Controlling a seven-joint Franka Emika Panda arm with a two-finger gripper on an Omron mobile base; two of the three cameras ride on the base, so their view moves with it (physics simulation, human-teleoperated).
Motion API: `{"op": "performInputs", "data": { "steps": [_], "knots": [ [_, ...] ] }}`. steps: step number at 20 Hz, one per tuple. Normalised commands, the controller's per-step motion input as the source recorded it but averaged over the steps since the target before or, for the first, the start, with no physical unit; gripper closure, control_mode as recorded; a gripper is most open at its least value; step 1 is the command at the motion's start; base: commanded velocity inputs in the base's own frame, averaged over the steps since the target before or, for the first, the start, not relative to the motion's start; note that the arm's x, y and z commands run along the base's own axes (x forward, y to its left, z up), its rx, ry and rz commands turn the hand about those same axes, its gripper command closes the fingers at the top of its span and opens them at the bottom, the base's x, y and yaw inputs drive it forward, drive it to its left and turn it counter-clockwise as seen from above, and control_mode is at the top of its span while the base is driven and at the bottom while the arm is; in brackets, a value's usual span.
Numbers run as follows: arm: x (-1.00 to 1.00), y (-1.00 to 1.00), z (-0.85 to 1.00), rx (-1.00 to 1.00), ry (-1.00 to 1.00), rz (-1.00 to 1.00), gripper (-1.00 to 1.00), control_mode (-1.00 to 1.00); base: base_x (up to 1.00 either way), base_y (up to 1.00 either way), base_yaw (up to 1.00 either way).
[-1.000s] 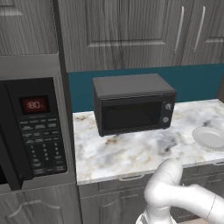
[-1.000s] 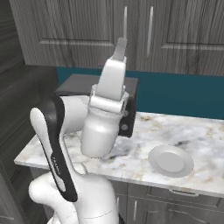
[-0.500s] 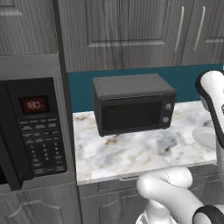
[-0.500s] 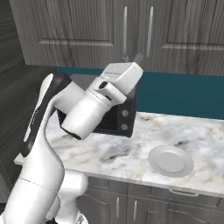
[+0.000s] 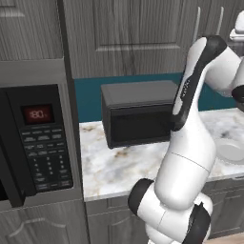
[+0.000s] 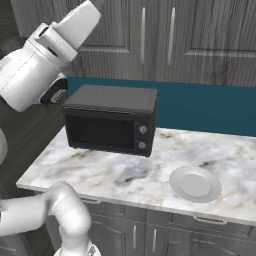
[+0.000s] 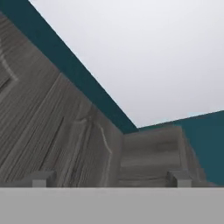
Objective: Pull the toaster oven rack outwards. Pick up the baguette from the plate and place it on the toaster oven rack. Close the toaster oven door fully and set the temperature to the lowest setting.
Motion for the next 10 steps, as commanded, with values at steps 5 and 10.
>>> {"op": "performInputs", "data": {
  "steps": [5, 10],
  "knots": [
    [-0.13, 0.3, 0.54, -0.25, 0.1, -0.22, -1.0, -1.0, 0.0, 0.0, 0.0],
    [-0.24, 0.11, -0.71, 0.53, 0.39, 0.18, -1.0, -1.0, 0.0, 0.0, 0.0]
  ]
}}
